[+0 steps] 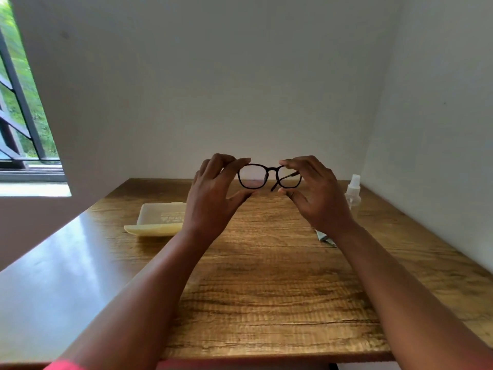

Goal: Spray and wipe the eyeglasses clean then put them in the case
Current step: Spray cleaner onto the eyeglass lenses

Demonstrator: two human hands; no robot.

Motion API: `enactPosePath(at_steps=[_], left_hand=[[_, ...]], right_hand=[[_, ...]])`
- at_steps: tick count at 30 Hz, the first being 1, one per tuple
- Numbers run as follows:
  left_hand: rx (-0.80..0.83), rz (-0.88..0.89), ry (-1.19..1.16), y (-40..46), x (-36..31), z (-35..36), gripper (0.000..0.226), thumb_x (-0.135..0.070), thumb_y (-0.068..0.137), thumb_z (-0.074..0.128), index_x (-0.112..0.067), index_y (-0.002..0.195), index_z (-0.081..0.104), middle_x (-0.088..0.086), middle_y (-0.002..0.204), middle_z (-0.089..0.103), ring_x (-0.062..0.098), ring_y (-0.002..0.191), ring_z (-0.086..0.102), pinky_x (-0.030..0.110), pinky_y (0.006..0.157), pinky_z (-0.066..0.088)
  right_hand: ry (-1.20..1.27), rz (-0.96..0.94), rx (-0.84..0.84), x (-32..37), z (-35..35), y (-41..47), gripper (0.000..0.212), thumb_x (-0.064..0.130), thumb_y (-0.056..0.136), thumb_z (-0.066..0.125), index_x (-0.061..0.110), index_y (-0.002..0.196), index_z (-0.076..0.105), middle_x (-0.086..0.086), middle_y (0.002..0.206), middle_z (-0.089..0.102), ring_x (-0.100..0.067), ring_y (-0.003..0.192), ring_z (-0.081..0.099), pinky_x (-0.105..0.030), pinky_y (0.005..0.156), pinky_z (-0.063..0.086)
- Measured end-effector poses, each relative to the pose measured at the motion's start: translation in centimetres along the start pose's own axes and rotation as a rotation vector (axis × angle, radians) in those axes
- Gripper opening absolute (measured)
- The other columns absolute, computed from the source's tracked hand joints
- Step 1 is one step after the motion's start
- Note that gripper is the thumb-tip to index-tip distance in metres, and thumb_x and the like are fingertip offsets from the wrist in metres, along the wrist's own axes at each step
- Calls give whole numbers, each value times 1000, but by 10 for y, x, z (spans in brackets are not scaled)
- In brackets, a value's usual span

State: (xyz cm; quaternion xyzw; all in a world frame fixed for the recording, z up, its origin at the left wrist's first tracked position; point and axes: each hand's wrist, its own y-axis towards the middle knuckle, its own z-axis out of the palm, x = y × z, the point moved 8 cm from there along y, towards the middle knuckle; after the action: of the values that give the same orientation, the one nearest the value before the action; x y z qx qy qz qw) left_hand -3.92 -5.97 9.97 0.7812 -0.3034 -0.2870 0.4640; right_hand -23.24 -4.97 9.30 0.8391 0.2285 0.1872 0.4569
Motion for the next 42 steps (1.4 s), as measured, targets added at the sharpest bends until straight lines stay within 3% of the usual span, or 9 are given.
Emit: enactPosePath(at_steps=[5,12,18,22,25,31,35,37,42], left_hand=[[5,-32,-79,-3,1,-2,63,-29,73,80,-21,131,57,-1,112,55,13,105,49,23,86,41],[6,-99,-311,-3,9,-7,56,-23,63,88,-15,115,69,1,109,53,14,103,56,35,87,53],[6,-110,-330,-3,8,-10,56,-26,62,89,-14,113,70,0,106,54,11,99,58,32,86,54],[-6,-105,-303,-4,7,-11,57,-23,62,89,-13,114,70,1,105,54,10,97,57,19,85,49],[0,-111,-308,-4,7,-9,57,-22,61,90,-13,113,70,1,104,53,11,96,57,17,84,47],[6,-115,-311,-5,7,-7,58,-19,60,90,-14,114,70,0,104,52,12,96,56,29,84,52],[-2,-127,-310,-5,10,-6,59,-19,60,91,-15,114,69,-3,104,51,12,97,56,35,85,53],[6,-136,-312,-5,10,-4,58,-21,60,91,-15,114,69,-4,105,51,13,98,56,36,86,53],[33,-135,-291,-5,9,0,59,-22,60,91,-17,114,69,-6,105,50,15,99,56,36,86,52]], right_hand=[[164,61,-15,-1,-2,-2,53,19,81,78,19,129,57,4,123,59,-12,116,58,-40,93,52],[185,136,-20,2,-9,-7,66,32,75,83,17,132,54,6,126,56,-7,119,54,-18,100,43],[89,150,-57,7,-15,-10,65,12,74,82,17,132,54,2,130,52,-15,123,50,-22,101,41],[-266,293,-248,-4,-46,-15,78,25,63,85,23,133,50,-7,138,43,-25,128,41,-38,97,37],[-444,488,-336,-21,-62,-26,86,30,62,87,26,134,41,-10,145,34,-30,135,32,-51,100,35],[-424,861,-111,-69,-44,-56,96,15,71,75,34,141,12,-16,142,24,-41,125,35,-61,92,41],[-378,891,-14,-78,-31,-67,103,9,76,75,41,140,1,-21,140,26,-44,115,46,-50,74,52],[-362,908,17,-82,-27,-71,104,8,79,74,43,141,-3,-22,142,28,-44,110,53,-43,67,49],[-390,899,85,-84,-20,-73,100,7,84,67,41,143,-6,-22,147,30,-45,105,58,-51,79,55]])
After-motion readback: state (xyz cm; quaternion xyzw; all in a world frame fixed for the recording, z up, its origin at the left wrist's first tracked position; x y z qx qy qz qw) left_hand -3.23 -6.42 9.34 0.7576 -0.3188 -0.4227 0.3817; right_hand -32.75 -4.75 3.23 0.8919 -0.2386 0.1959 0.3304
